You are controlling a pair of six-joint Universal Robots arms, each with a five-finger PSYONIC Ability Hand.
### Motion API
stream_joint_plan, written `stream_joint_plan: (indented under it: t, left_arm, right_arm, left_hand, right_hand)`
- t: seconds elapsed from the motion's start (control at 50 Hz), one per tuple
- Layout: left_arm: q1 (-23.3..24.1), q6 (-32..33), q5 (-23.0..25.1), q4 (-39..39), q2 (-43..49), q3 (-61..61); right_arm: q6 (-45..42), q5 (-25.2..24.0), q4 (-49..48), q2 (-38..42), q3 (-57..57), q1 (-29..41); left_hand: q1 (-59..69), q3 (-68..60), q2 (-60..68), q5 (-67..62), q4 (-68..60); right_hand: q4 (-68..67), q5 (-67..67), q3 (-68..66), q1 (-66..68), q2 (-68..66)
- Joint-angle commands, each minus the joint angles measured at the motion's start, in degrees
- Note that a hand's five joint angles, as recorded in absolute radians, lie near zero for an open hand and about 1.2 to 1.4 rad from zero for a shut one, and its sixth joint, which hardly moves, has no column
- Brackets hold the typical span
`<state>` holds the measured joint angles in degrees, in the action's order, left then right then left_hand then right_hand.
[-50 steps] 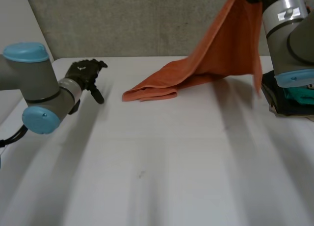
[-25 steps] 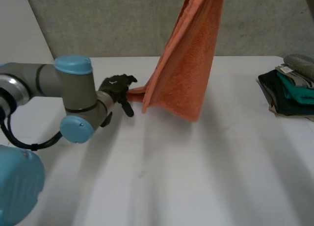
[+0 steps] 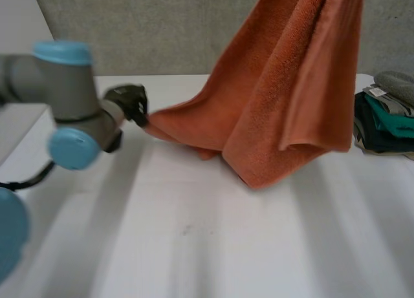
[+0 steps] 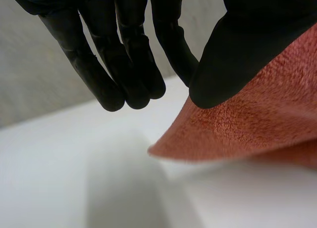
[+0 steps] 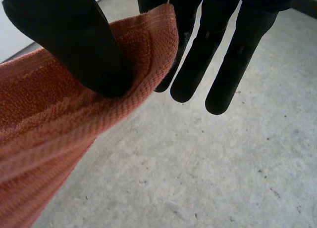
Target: Fold the laundry.
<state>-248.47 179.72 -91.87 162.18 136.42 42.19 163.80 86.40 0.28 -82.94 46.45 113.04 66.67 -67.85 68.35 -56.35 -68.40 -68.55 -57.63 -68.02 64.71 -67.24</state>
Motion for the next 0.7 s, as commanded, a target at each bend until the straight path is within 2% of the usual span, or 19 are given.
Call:
stream_joint_plan:
  t: [0.02,0.1,0.18,0.28,0.4,0.52,0.56,0.64,0.7]
  left_arm:
    - [-9.6,4.1,7.6,1.3,-18.4,11.5]
    - [-14.0,6.9,12.3,0.1,-30.4,18.1]
    - [-16.8,8.9,16.4,0.2,-38.6,22.2]
    - [-18.8,9.8,20.3,0.7,-41.1,24.7]
    - [-18.1,13.8,19.1,-0.6,-31.1,22.1]
    - [-14.4,20.6,15.2,-1.3,-13.8,9.6]
    - [-13.6,21.5,13.6,-0.6,-9.4,3.6]
    - [-11.3,21.5,9.6,2.5,0.7,-16.5]
    - [-10.4,21.4,8.7,7.7,2.6,-27.9]
  right_arm:
    - [-0.3,-1.0,-0.9,-0.6,2.6,-1.6]
    - [-0.3,-2.0,-0.4,-0.2,5.5,-5.4]
    - [-0.5,-2.8,1.2,2.0,8.9,-9.2]
    - [-2.7,-3.3,5.6,6.7,12.1,-11.9]
    - [-8.3,-3.3,8.6,13.9,13.1,-11.8]
    - [-12.0,-3.1,5.1,23.6,8.0,-10.3]
    - [-11.9,-2.7,1.6,26.9,4.6,-9.9]
    - [-11.7,-0.5,-11.0,34.9,-5.0,-9.1]
    - [-11.0,2.2,-26.8,40.5,-14.1,-8.9]
  left_hand:
    - [13.3,-12.2,11.7,-13.7,-11.6]
    - [13.3,-12.2,11.7,-13.7,-11.6]
    - [13.3,-12.2,11.7,-13.7,-11.6]
    - [13.3,-12.2,11.7,-13.7,-11.6]
    - [13.3,-12.2,11.7,-13.7,-11.6]
    - [13.3,-12.2,11.7,-13.7,-11.6]
    - [13.3,-12.2,11.7,-13.7,-11.6]
    - [13.3,-12.2,11.7,-13.7,-11.6]
    - [13.3,-12.2,11.7,-13.7,-11.6]
  right_hand:
    - [-11.5,-12.4,-12.0,15.3,-12.8]
    - [-11.5,-12.4,-12.0,15.3,-12.8]
    - [-11.5,-12.4,-12.0,15.3,-12.8]
    - [-11.5,-12.4,-12.0,15.3,-12.8]
    - [-11.5,-12.4,-12.0,15.3,-12.8]
    - [-11.5,-12.4,-12.0,15.3,-12.8]
    - [-11.5,-12.4,-12.0,15.3,-12.8]
    - [-11.5,-12.4,-12.0,15.3,-12.8]
    - [-11.5,-12.4,-12.0,15.3,-12.8]
